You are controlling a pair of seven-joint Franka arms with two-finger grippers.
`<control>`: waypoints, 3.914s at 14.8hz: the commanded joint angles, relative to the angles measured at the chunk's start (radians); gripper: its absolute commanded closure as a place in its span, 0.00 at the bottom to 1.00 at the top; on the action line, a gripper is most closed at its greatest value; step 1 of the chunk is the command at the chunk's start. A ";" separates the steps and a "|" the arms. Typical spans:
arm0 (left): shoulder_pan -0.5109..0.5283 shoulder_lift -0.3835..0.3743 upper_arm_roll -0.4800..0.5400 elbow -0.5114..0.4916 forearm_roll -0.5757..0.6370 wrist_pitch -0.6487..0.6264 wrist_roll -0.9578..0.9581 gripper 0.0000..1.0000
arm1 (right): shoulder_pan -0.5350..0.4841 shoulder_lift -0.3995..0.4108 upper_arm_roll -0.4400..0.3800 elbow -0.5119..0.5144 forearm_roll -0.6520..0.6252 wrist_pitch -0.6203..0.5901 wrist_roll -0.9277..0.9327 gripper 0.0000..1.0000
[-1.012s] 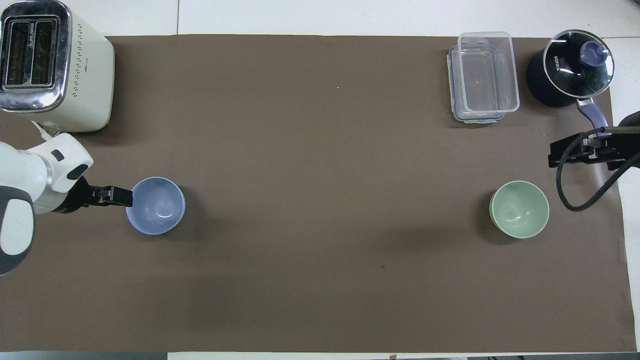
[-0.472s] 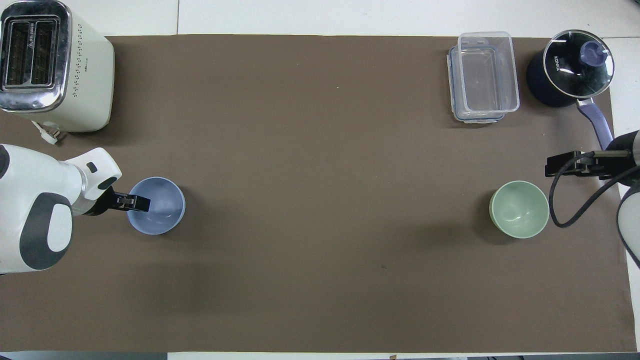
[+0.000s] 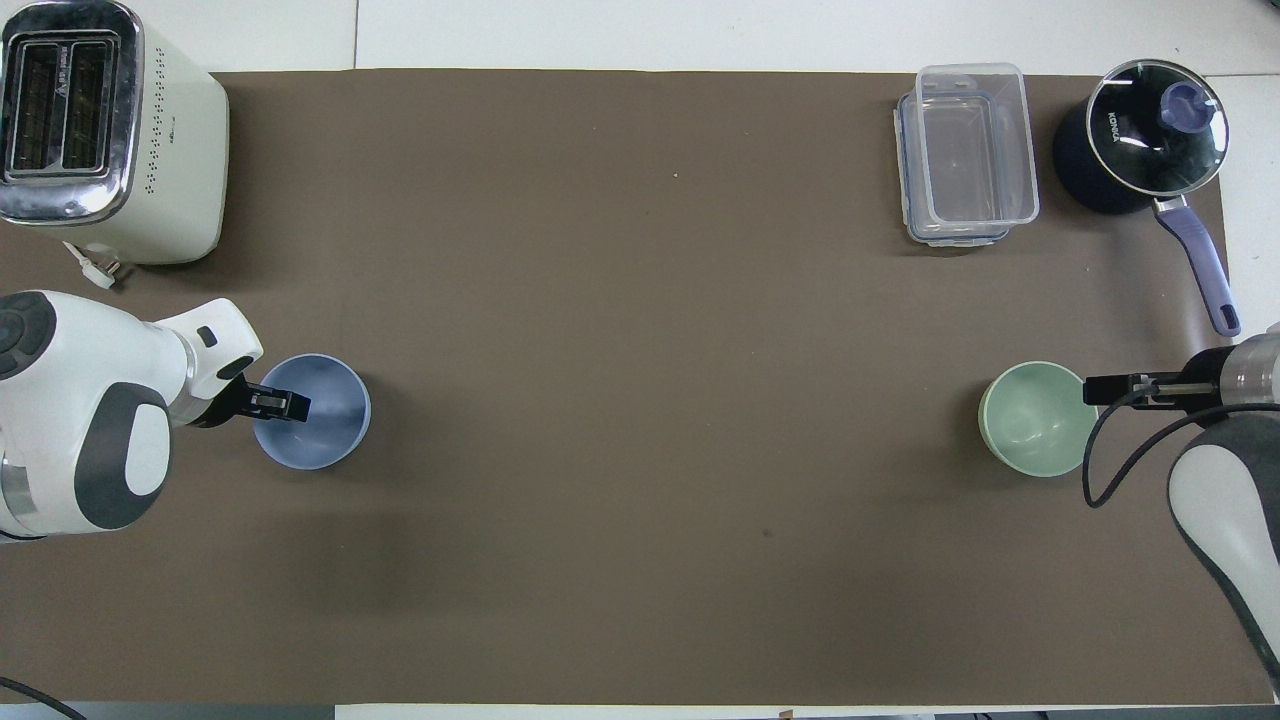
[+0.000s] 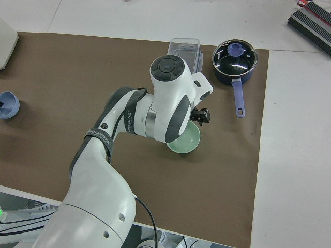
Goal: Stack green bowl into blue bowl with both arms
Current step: 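Slide the blue bowl toward the table center while the right gripper grasps the green bowl, then release the blue bowl with the left gripper while the right gripper carries the green bowl, then lower the green bowl into the blue bowl while the left gripper returns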
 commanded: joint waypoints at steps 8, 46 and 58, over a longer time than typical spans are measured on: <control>-0.011 0.029 0.005 0.066 -0.018 -0.029 0.004 1.00 | -0.060 0.115 0.006 -0.113 0.044 0.227 -0.047 0.00; -0.082 -0.017 0.013 0.510 -0.054 -0.561 -0.207 0.00 | 0.578 0.064 0.024 0.071 0.179 0.103 0.441 1.00; -0.051 -0.024 0.013 0.685 0.006 -0.763 -0.207 0.00 | 0.728 0.252 0.024 0.134 0.201 0.238 0.452 1.00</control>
